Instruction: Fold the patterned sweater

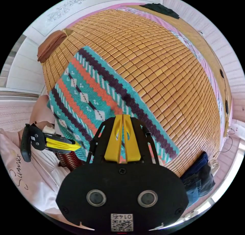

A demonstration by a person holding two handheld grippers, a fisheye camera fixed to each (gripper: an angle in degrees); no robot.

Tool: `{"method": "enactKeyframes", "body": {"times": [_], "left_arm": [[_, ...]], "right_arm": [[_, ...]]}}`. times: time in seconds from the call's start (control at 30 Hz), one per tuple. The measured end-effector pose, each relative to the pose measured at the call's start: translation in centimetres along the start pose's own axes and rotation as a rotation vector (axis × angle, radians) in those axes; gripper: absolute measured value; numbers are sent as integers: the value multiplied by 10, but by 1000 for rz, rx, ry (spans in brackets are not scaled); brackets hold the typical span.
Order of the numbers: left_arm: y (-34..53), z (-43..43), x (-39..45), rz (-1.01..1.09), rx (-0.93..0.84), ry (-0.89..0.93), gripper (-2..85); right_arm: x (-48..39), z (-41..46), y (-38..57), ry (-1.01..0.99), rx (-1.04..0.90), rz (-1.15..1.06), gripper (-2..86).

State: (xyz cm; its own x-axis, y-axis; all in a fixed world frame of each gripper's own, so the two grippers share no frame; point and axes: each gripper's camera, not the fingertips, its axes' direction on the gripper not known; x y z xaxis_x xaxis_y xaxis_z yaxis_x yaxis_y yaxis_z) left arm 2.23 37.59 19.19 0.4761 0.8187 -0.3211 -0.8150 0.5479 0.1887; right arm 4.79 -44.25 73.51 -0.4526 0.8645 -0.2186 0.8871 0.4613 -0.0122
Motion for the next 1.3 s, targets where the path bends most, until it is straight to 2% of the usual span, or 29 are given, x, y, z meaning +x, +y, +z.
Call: {"method": "enactKeyframes", "body": {"times": [0.07, 0.17, 0.3, 0.37, 0.5, 0.6, 0.67, 0.73, 0.83, 0.93, 1.0, 1.07, 1.13, 1.2, 1.3], "left_arm": [[0, -9, 5, -9, 89, -13, 4], [-5, -13, 17, 12, 171, 31, 89], [-16, -1, 38, 22, 155, 48, 133], [-24, 3, 47, 22, 162, 50, 141], [-52, 16, 59, 27, 134, 64, 185], [-72, 31, 69, 80, 64, 23, 194], [-81, 37, 71, 80, 26, -10, 174], [-86, 34, 68, 32, -8, -20, 117], [-72, 22, 70, 44, -4, -26, 66], [-51, 10, 78, 58, -27, 2, 63], [-36, -1, 83, 58, -29, 6, 63], [-24, -13, 84, 35, -33, 29, 63], [-9, -28, 83, 13, -35, 60, 62], [-1, -38, 83, 21, -41, 66, 62], [9, -49, 84, 51, -41, 50, 61]], "right_arm": [[28, 4, 113, 17, 109, 191, 6], [51, 27, 239, 40, 100, 421, 68], [63, 71, 347, -5, 74, 580, 114], [74, 103, 388, -134, 97, 617, 113], [90, 140, 428, -263, 91, 599, 48], [102, 134, 472, -306, 238, 578, 27], [112, 123, 511, -450, 403, 547, 21], [116, 121, 534, -558, 486, 511, 19], [126, 128, 569, -565, 495, 506, 19], [158, 141, 631, -572, 715, 654, 28], [177, 167, 649, -553, 672, 767, 73], [194, 213, 642, -637, 540, 820, 207], [199, 240, 635, -745, 547, 823, 229], [202, 258, 632, -851, 612, 818, 225], [208, 276, 634, -881, 665, 849, 132]]}}
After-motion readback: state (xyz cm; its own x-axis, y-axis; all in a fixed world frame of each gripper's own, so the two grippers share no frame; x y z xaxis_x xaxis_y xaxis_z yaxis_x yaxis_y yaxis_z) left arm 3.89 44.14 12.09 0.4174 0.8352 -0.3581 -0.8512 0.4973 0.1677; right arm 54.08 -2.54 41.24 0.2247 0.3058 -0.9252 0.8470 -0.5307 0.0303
